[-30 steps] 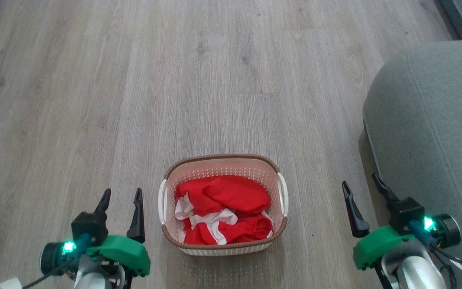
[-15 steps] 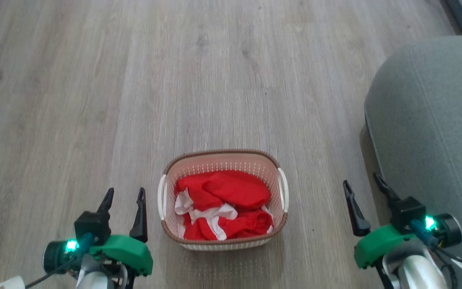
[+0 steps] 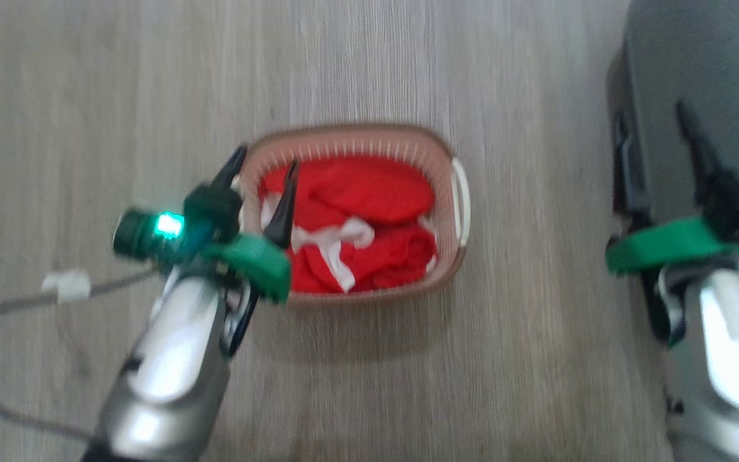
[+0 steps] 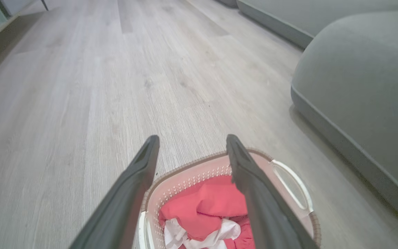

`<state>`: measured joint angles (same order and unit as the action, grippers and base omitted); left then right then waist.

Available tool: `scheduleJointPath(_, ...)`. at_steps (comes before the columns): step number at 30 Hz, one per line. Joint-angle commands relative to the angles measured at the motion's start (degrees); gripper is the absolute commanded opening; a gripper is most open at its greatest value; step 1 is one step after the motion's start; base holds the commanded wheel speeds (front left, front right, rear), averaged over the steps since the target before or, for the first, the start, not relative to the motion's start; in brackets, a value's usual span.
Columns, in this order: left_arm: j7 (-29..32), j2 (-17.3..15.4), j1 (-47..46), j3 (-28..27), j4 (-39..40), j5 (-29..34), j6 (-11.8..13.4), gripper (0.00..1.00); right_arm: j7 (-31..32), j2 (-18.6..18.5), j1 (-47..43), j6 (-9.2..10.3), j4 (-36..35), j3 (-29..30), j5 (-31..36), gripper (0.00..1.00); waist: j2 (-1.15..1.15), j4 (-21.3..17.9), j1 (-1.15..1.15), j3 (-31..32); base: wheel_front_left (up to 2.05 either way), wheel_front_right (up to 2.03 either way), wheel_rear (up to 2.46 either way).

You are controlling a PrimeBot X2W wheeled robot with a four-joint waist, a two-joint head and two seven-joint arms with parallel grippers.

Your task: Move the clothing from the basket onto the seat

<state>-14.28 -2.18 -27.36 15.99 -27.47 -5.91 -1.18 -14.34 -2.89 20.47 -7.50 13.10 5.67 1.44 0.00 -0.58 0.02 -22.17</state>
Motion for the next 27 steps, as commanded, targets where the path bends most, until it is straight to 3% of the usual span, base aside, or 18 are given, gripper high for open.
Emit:
scheduleJointPath(1,-0.7,-0.7,-3.5,-0.9,0.0,0.9,0.0,1.00,-0.7,0.0,2.1,0.01,-2.4,-1.1,-0.3,1.00,0.00,-1.0,-0.02,-11.8,0.00,0.00,0.00)
scheduleJointPath(8,1.7,-0.7,-20.0,4.8,-18.0,6.8,1.3,1.00,-0.7,0.0,8.0,0.01,-4.8,-1.8,-2.8,1.00,0.00,-4.3,-0.02,-22.8,0.00,0.00,0.00)
scheduleJointPath(14,5.6,-0.7,-29.9,8.1,-30.1,10.9,3.5,1.00,-0.7,0.0,8.9,0.01,-5.1,-2.8,-5.8,1.00,0.00,-6.3,-0.02,-27.0,0.00,0.00,0.00)
scheduleJointPath(20,8.5,-1.4,-35.8,10.4,-38.6,13.4,5.1,1.00,-0.7,0.0,9.0,0.01,-5.3,-3.7,-7.9,1.00,0.00,-7.7,-0.02,-28.7,0.00,0.00,0.00)
scheduleJointPath(27,8.8,-2.6,-39.2,12.3,-43.1,14.9,6.9,1.00,-0.7,0.0,8.9,0.01,-5.7,-4.7,-10.2,1.00,0.00,-8.7,-0.02,-29.8,0.00,0.00,0.00)
